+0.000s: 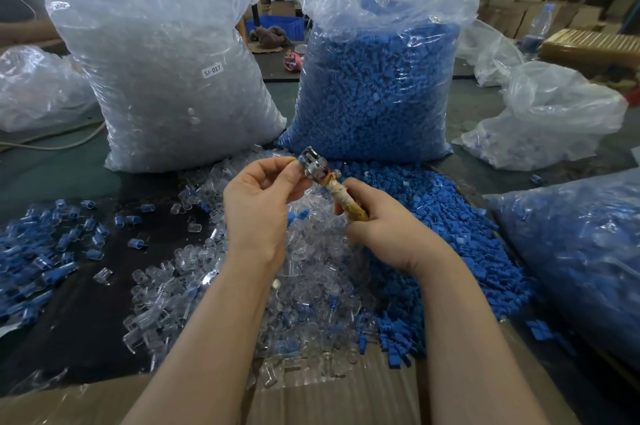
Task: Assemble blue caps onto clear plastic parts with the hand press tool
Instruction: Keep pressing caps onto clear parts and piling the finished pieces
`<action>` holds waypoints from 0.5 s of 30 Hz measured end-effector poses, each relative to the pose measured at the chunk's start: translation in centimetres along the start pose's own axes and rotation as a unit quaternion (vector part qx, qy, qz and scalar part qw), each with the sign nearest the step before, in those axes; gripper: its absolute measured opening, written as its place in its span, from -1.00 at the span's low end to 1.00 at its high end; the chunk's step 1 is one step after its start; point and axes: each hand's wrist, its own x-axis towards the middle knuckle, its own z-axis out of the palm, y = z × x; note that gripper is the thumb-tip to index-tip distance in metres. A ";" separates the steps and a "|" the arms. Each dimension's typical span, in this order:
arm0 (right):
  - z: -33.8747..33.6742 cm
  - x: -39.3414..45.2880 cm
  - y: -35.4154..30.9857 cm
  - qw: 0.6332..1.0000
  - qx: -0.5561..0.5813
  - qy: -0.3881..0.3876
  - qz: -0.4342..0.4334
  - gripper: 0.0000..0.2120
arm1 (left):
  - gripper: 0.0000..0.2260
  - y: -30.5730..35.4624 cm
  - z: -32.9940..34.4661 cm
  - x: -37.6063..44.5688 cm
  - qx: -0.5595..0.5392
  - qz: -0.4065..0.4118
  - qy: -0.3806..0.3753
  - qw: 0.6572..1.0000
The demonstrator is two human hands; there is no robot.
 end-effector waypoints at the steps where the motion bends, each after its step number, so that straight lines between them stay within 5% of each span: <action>1: 0.0 0.0 0.1 1.000 -0.001 0.003 -0.002 -0.79 | -0.95 0.0 0.0 0.0 0.000 0.000 0.000 1.000; 15: 0.1 0.3 0.0 0.999 -0.037 0.006 0.007 -0.84 | -0.94 0.4 -0.2 0.4 0.009 -0.031 0.016 0.999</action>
